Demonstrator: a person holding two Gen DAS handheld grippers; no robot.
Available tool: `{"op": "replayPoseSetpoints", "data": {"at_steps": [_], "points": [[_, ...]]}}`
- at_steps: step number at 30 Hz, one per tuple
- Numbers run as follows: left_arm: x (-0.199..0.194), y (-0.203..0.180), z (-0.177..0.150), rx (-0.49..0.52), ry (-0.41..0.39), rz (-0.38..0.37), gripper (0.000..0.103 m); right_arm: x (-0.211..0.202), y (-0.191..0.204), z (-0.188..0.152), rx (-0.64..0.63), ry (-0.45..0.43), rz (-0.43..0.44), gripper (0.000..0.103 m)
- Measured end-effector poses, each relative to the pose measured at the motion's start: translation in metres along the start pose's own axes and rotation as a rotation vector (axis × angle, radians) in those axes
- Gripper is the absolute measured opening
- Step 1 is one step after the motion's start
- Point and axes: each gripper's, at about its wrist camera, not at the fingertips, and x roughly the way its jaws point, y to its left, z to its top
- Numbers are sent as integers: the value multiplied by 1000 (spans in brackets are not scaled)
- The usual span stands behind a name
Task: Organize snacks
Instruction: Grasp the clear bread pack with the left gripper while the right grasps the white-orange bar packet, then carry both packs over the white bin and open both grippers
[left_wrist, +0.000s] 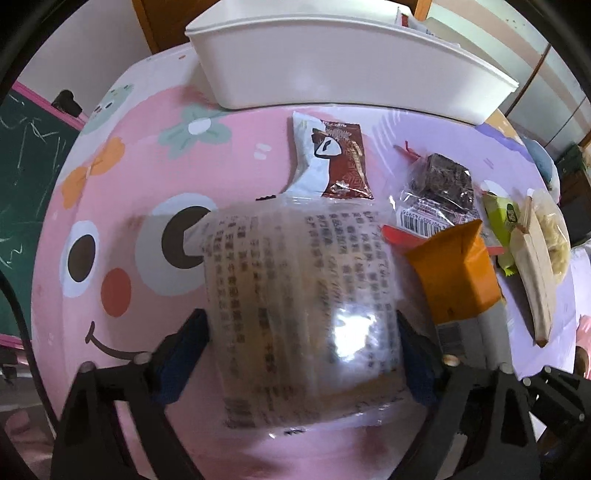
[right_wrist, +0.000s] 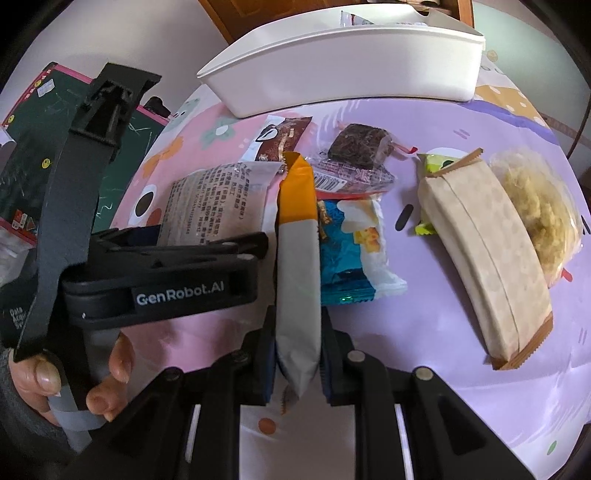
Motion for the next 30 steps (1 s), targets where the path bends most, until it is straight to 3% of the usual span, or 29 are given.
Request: {"op": "replayPoseSetpoints", "data": {"at_steps": [6,17,30], "points": [[-15,3,-13,45,-46,7,69,1,2,2,-6,-2,-5,18],[-34,16,-32,53,-57,-22,66,-6,15,2,-45,-30,-45,18],[-80,12,-38,89,-172,-15,66,-38,23,7,-60,-136,-103,18]]}}
